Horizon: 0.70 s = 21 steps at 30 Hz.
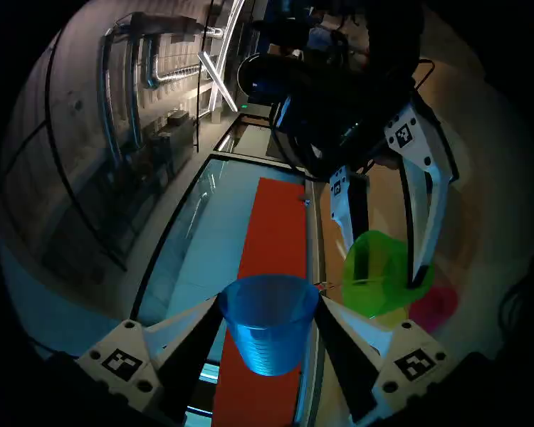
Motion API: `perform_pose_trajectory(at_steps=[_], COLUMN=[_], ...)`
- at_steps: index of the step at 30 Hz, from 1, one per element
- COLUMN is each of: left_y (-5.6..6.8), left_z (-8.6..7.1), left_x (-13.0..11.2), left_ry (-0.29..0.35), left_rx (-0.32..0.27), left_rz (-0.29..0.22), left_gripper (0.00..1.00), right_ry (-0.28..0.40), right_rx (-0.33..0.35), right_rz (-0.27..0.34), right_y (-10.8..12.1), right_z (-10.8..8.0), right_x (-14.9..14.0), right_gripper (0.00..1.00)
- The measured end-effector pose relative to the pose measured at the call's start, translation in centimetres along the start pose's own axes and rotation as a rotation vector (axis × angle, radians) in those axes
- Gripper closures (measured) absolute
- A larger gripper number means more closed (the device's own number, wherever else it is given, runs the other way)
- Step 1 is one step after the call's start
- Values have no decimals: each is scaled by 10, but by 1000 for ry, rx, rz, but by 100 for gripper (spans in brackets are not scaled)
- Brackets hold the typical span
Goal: Pour water
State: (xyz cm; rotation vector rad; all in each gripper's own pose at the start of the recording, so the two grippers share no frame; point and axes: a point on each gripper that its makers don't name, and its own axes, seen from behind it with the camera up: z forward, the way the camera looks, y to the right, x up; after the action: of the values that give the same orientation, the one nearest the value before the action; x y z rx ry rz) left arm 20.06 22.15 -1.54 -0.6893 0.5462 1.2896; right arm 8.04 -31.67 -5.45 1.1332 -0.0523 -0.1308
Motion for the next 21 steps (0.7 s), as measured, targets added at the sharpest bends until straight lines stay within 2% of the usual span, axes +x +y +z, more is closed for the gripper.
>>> perform_pose_trajectory(at_steps=[21], left_y=[2], left_z=[5], left_x=[2], left_ry=[3], left_rx=[-5], left_rz=[46], left_gripper=[13], right_ry=[0], right_rx=[1], right_rz=[0], right_y=[1], right_z=[0], right_x=[-1], right_gripper=[12])
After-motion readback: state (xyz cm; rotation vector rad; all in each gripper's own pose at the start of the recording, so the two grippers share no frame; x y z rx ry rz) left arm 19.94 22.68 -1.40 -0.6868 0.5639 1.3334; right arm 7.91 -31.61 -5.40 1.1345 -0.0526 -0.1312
